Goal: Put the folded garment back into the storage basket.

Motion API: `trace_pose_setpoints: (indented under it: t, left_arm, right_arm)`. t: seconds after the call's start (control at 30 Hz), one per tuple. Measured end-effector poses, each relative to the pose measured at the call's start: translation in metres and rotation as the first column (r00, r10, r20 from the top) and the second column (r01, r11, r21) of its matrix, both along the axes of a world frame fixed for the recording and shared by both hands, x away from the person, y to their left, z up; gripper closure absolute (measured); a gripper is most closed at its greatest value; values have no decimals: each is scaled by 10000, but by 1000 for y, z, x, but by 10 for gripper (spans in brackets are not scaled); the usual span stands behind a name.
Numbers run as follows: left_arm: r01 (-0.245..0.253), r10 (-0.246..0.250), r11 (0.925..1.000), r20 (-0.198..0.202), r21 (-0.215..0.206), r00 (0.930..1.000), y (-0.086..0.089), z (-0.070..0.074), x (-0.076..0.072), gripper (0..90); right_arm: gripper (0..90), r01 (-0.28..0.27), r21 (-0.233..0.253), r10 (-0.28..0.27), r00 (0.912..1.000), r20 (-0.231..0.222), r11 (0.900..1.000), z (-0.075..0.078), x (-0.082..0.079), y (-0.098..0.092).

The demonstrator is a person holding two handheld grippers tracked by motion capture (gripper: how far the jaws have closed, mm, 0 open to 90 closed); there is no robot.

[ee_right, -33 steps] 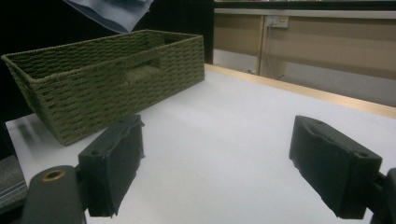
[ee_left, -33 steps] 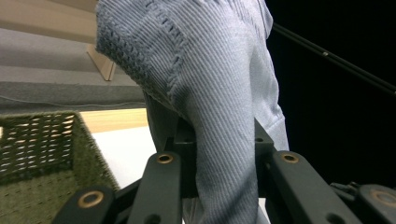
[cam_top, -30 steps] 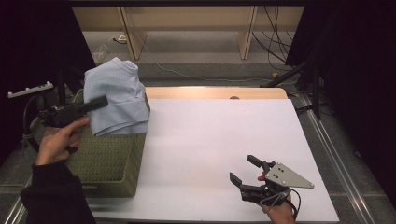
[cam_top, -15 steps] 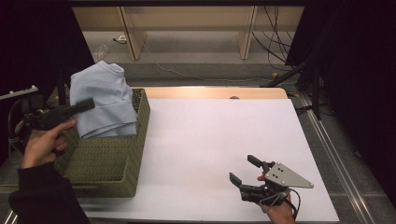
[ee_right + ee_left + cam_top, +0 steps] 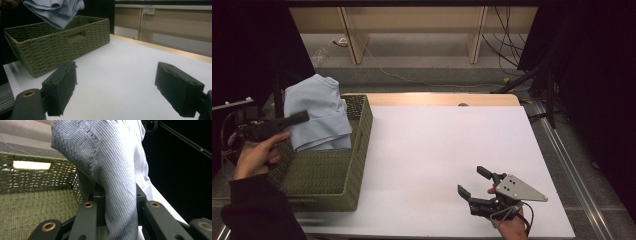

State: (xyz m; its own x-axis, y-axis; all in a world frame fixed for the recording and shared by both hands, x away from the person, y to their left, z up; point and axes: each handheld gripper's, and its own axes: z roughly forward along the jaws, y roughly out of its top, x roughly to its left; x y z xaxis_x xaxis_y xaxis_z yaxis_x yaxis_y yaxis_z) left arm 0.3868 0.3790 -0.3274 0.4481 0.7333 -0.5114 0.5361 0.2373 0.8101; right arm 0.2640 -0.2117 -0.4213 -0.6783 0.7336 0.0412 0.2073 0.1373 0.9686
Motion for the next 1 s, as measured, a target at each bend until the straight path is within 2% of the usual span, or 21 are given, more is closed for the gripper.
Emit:
trace_pose_setpoints:
  t: [0.27, 0.43, 0.6, 0.73, 0.87, 1.0]
  left_arm:
    - [-179, 178, 9998, -381, -26, 9991, 8, -9, 3, 725]
    - [-106, 116, 9998, -759, 142, 9970, 8, -17, 9, 725]
    - [-103, 191, 9972, -1187, 740, 9928, 7, -22, 12, 724]
    - [43, 46, 9979, -1362, 647, 9907, 9, -28, 15, 724]
    - [132, -17, 9978, -1744, 644, 9847, 9, -37, 20, 725]
    - [270, -94, 9963, -2098, 813, 9777, 9, -44, 24, 724]
  right_arm:
    - [185, 2, 5, -2, 10000, -31, 10000, 0, 0, 0]
    - [185, 7, -4, -7, 10000, -28, 10000, 0, 0, 0]
    - [185, 9, -2, -9, 10000, -29, 10000, 0, 0, 0]
    - [185, 7, -1, -7, 10000, -29, 10000, 0, 0, 0]
    - [185, 11, -5, -11, 10000, -17, 10000, 0, 0, 0]
    - [186, 29, -21, -29, 10000, -37, 10000, 0, 0, 0]
